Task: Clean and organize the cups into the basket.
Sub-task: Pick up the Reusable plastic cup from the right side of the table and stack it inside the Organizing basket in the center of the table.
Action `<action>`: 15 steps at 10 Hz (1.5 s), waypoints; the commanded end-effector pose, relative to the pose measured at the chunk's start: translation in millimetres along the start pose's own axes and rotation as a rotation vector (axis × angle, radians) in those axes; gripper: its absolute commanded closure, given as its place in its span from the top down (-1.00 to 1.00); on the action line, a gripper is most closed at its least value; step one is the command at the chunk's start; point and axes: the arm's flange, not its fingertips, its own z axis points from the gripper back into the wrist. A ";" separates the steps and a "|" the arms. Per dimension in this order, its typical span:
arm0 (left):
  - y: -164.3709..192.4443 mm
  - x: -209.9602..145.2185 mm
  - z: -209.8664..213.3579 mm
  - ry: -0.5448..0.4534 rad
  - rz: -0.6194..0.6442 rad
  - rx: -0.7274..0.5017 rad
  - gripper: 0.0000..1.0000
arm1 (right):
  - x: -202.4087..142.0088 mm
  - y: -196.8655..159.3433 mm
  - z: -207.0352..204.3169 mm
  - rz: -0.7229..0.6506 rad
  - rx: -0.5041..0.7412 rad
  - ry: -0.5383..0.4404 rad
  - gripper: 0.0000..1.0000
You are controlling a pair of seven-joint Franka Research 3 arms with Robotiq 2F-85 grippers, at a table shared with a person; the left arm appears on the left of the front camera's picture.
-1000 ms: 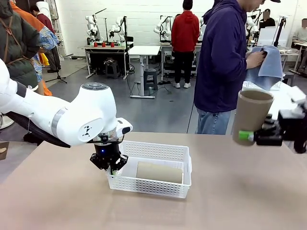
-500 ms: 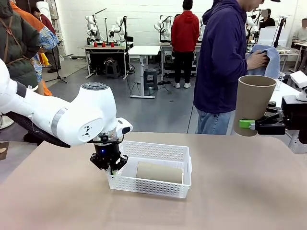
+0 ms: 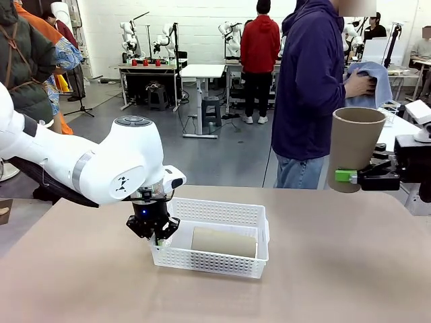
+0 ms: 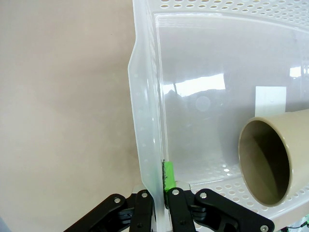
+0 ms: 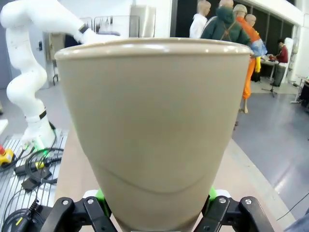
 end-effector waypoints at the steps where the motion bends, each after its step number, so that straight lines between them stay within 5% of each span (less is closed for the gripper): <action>1: 0.5 -0.6 2.2 -0.006 -0.002 0.002 -1.00 | 32.1 3.0 -52.3 0.015 0.084 0.193 0.58; 5: 0.5 -0.6 2.2 -0.006 -0.002 0.002 -1.00 | 39.7 21.2 -201.7 0.022 0.265 0.660 0.58; 7: 0.5 -0.6 2.2 -0.006 -0.002 0.002 -1.00 | 33.1 18.8 -247.7 0.005 0.284 0.817 0.58; 15: 0.5 -0.6 2.2 -0.006 -0.002 0.002 -1.00 | 7.8 -43.8 -313.1 0.078 0.294 0.927 0.58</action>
